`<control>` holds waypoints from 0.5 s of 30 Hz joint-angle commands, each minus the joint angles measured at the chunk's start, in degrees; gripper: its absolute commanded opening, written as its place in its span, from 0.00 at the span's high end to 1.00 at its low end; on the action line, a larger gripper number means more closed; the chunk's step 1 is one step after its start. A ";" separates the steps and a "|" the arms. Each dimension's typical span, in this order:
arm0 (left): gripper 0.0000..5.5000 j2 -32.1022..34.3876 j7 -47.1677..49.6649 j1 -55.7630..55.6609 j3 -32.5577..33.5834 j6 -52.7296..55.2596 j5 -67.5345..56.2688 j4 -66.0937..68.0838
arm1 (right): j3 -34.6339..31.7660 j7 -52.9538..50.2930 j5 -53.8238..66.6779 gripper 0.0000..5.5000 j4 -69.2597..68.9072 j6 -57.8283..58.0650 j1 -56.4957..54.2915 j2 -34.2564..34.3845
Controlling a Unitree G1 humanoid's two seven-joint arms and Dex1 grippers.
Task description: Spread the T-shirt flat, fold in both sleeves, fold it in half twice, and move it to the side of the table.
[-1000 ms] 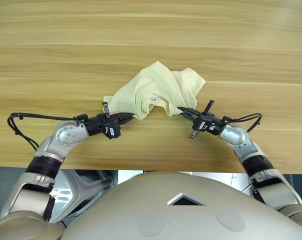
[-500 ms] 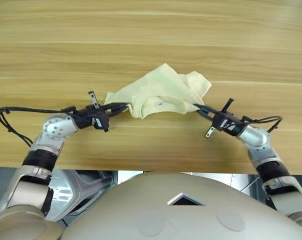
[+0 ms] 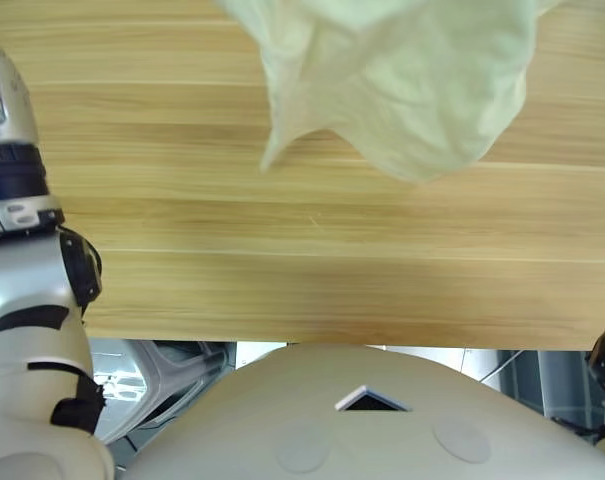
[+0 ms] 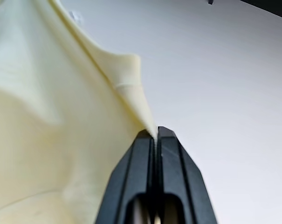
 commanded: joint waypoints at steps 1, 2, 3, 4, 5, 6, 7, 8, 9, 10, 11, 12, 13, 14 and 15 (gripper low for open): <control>1.00 11.80 -23.56 27.68 -5.39 -4.26 -20.26 -14.90 | 1.88 20.90 9.66 1.00 -7.16 -16.10 23.42 -2.93; 1.00 14.10 -29.02 34.02 -5.94 -7.36 -22.99 -17.54 | 1.27 25.02 14.08 1.00 -10.08 -17.86 27.50 -2.77; 1.00 14.22 -32.69 39.15 -3.74 -7.90 -27.18 -21.38 | 1.06 28.67 18.21 1.00 -13.05 -20.99 32.03 -3.05; 1.00 14.34 -37.02 43.97 -1.31 -8.93 -31.98 -25.03 | 0.42 31.22 21.30 1.00 -15.81 -23.55 36.08 -2.96; 1.00 13.84 -40.90 47.49 1.28 -8.74 -36.52 -27.96 | -0.26 33.77 23.77 1.00 -17.80 -25.37 39.09 -2.66; 1.00 13.10 -44.45 50.26 3.99 -7.99 -40.74 -30.17 | -1.05 36.28 26.04 1.00 -19.52 -26.88 41.95 -2.43; 1.00 12.19 -48.14 52.20 6.47 -6.77 -44.16 -31.37 | -1.82 38.41 27.81 1.00 -20.40 -27.12 43.53 -2.26; 1.00 11.41 -50.66 53.16 8.45 -5.40 -45.71 -31.18 | -2.18 39.33 27.42 1.00 -19.22 -26.66 43.58 -2.36; 1.00 10.65 -52.56 53.39 9.92 -4.20 -46.23 -30.46 | -2.29 39.74 26.08 1.00 -17.41 -25.90 42.91 -2.36; 1.00 10.19 -53.85 53.00 10.93 -2.77 -45.93 -29.14 | -2.29 39.28 22.89 1.00 -14.88 -24.66 41.38 -2.18; 1.00 9.98 -54.50 52.24 11.52 -1.39 -45.30 -27.76 | -2.22 38.86 20.37 1.00 -13.17 -23.62 40.15 -2.04; 1.00 9.91 -54.81 50.68 11.74 0.18 -43.60 -25.77 | -2.13 38.68 19.41 1.00 -12.51 -22.27 39.02 -2.32; 1.00 10.01 -54.80 47.74 11.22 1.80 -40.88 -22.98 | -1.79 37.93 17.97 1.00 -11.30 -20.07 36.64 -3.09; 1.00 10.32 -54.58 44.10 10.35 4.08 -38.70 -20.35 | -0.87 36.78 15.21 1.00 -9.39 -17.27 32.84 -3.66; 1.00 10.53 -53.61 38.03 8.91 7.84 -37.14 -16.92 | 0.63 33.95 9.09 1.00 -5.01 -12.92 26.03 -3.84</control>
